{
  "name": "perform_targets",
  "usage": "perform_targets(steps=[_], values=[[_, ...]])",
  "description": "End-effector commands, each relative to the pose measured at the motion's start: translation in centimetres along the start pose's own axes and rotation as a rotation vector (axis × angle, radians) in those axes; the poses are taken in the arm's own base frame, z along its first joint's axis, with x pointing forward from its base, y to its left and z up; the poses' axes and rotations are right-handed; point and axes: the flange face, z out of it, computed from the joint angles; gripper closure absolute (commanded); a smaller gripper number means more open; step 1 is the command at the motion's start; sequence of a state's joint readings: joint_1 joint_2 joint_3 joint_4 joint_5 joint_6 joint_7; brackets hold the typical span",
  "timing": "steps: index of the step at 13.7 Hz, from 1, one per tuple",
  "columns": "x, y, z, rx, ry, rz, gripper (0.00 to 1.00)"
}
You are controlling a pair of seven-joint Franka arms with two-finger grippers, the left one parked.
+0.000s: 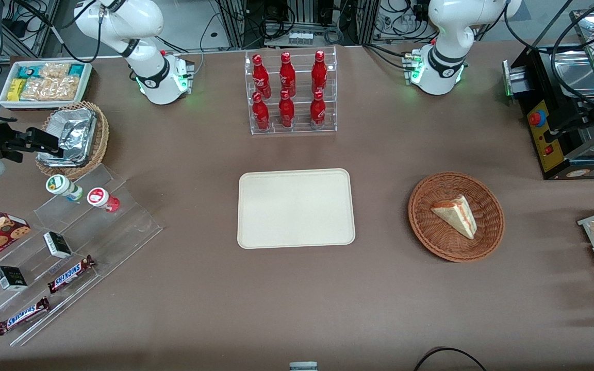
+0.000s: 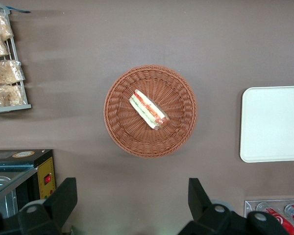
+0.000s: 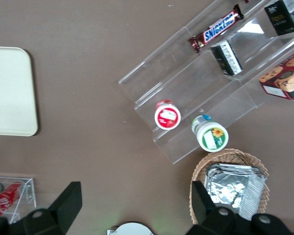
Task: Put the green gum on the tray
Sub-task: 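Move the right gripper down over the green-labelled gum tub on the rack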
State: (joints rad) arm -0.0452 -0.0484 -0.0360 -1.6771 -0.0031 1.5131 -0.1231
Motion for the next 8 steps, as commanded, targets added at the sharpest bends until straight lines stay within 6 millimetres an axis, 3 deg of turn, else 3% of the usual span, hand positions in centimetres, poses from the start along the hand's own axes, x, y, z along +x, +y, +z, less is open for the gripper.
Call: perform_targets(steps=[1,6,8], values=[[0.5,-0.2,-0.5,-0.017,-0.004,0.061,0.01],[1.1,0.0,0.7,-0.014,-0.022,0.046,0.01],[1.4,0.9,3.0,-0.014,-0.043,-0.045,0.01]])
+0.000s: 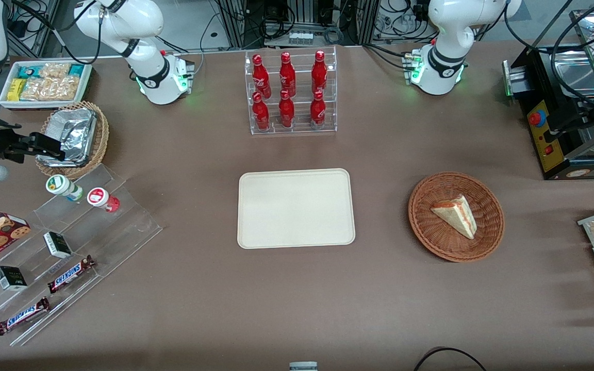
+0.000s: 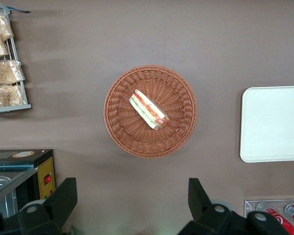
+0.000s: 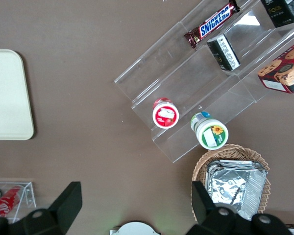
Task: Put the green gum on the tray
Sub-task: 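Move the right gripper down over the green-labelled gum tub on the rack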
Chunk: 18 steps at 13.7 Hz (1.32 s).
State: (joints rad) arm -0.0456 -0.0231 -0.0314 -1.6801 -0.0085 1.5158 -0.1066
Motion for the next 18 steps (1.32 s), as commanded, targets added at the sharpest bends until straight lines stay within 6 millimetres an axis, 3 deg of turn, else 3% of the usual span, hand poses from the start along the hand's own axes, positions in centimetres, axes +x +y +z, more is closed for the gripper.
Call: perform_targets(steps=[1,6,9,11,13,18], values=[[0.6,2.1,2.9,-0.009,-0.005,-0.092,0.01],[-1.6,6.9,8.5,-0.028,0.089,-0.337,0.01],[-3.7,8.8,12.5,-0.081,0.181,-0.493,0.01],[-4.0,9.8,14.5,-0.109,0.21,-0.561,0.01],[-4.4,11.2,16.0,-0.101,0.22,-0.55,0.01],[-4.4,12.0,19.2,-0.093,0.223,-0.526,0.01]])
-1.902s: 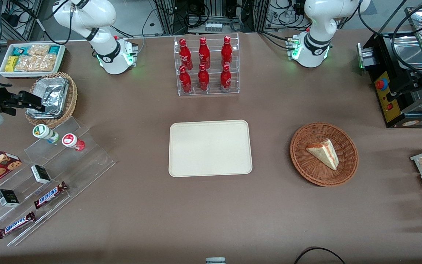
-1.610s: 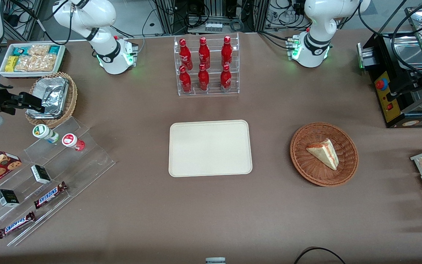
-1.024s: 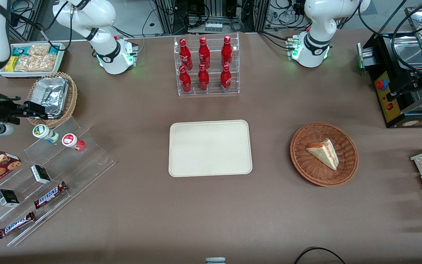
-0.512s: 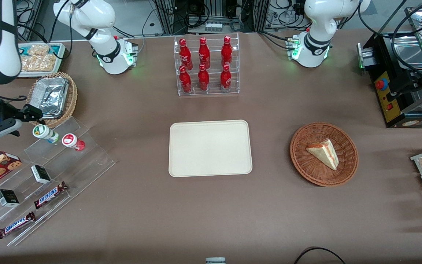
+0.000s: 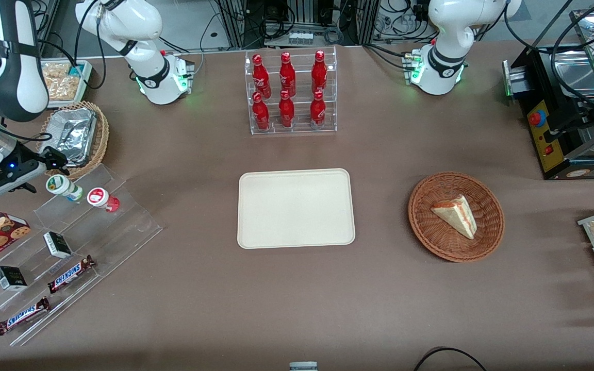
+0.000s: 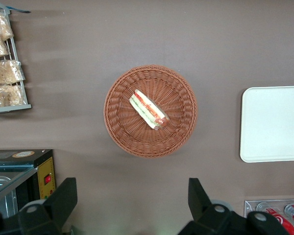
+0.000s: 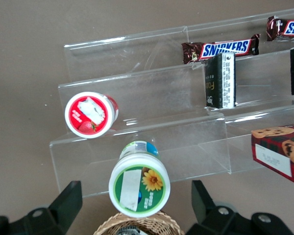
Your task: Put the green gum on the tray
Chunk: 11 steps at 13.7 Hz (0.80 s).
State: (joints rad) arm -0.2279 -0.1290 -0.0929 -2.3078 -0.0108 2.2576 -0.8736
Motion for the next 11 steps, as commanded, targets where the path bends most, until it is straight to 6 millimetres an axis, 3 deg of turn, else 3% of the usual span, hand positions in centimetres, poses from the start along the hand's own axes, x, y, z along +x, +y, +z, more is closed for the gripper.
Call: perform_targets(steps=[1,6,7,8,10,11], values=[[-0.8,0.0,1.1,-0.013,0.02,-0.001,0.01],[-0.7,0.2,2.2,-0.009,0.015,0.001,0.04],[-0.6,0.2,2.4,0.0,0.022,0.013,0.14],[-0.6,0.2,2.6,0.008,0.027,0.018,0.32],[-0.5,0.1,2.6,0.01,0.027,0.015,0.89],[-0.3,0.1,2.5,0.01,0.028,0.013,1.0]])
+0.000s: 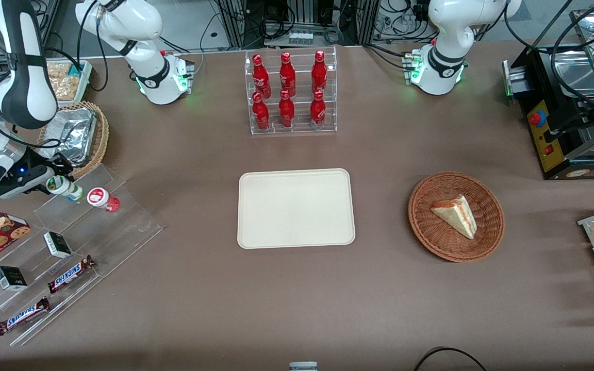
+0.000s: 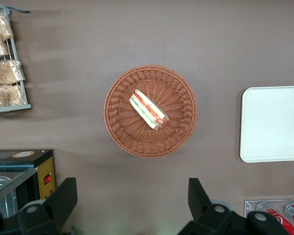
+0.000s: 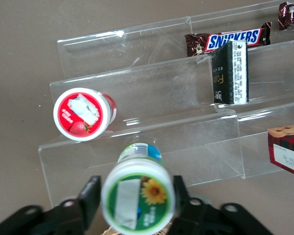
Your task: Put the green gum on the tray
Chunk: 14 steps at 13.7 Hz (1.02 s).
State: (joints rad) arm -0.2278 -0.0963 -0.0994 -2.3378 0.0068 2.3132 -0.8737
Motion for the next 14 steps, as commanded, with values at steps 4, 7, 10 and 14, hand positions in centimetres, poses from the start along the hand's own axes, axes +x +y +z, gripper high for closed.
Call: perform_targets(steps=[4,7,10,14], values=[[0.7,0.4,-1.8,-0.001,0.026,-0.009,1.0],[3.5,0.6,-6.9,0.049,-0.002,-0.035,1.0],[9.1,-2.2,-10.8,0.073,-0.001,-0.022,1.0],[16.8,-10.0,-12.8,0.093,-0.027,0.051,1.0]])
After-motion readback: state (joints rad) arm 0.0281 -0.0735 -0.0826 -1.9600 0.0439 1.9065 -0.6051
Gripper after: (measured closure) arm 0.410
